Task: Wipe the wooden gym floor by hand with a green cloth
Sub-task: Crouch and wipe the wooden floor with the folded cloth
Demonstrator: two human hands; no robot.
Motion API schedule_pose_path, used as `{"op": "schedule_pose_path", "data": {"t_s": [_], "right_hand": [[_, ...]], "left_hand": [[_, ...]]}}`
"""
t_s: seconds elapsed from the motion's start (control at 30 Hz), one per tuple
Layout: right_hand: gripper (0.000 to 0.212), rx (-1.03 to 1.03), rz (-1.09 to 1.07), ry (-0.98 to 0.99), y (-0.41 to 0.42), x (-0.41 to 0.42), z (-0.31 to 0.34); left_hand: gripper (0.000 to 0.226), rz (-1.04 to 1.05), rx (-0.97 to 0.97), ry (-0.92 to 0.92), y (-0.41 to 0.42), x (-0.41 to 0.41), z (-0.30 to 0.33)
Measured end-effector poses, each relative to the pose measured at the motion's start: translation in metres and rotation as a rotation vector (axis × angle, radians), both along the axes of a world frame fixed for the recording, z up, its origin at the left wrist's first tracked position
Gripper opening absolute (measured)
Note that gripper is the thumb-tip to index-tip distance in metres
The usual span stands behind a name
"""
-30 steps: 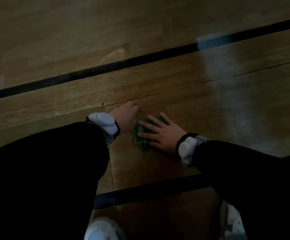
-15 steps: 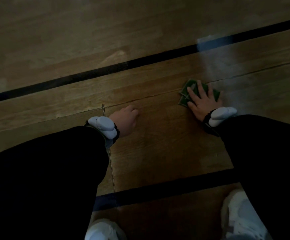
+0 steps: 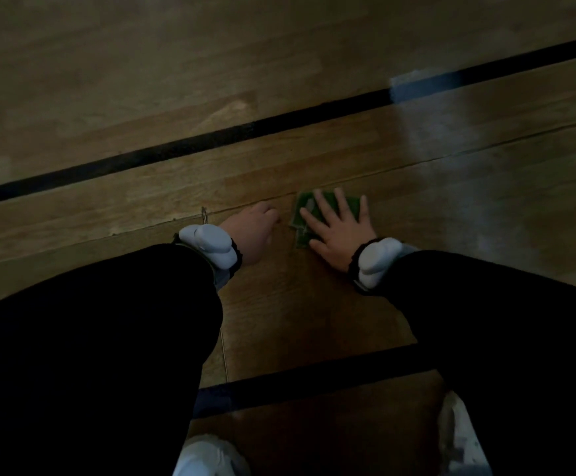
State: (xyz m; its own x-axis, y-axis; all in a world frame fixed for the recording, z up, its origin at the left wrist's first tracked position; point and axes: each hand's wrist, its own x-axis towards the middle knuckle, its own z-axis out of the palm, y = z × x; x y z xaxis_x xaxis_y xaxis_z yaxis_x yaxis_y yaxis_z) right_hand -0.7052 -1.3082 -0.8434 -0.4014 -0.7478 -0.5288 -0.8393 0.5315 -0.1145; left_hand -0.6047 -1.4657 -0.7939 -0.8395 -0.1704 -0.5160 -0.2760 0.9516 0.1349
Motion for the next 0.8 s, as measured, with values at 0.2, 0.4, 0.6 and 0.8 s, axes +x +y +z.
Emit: {"op": "schedule_pose_path", "data": {"t_s": [0.2, 0.4, 0.6, 0.8], "right_hand": [[0.059, -0.023, 0.401, -0.087, -0.022, 0.061, -0.004], [0.056, -0.114, 0.438, -0.058, -0.018, 0.062, -0.014], [0.055, -0.072, 0.108, -0.034, -0.011, 0.018, -0.006], [0.055, -0.068, -0.271, -0.008, 0.026, -0.057, -0.011]], "left_hand": [[0.041, 0.026, -0.016, 0.022, -0.002, 0.0, 0.001], [0.04, 0.037, -0.018, 0.026, -0.004, 0.002, -0.001], [0.037, 0.047, -0.009, 0.051, -0.001, -0.001, 0.004], [0.041, 0.026, -0.023, 0.029, -0.003, 0.002, 0.004]]}}
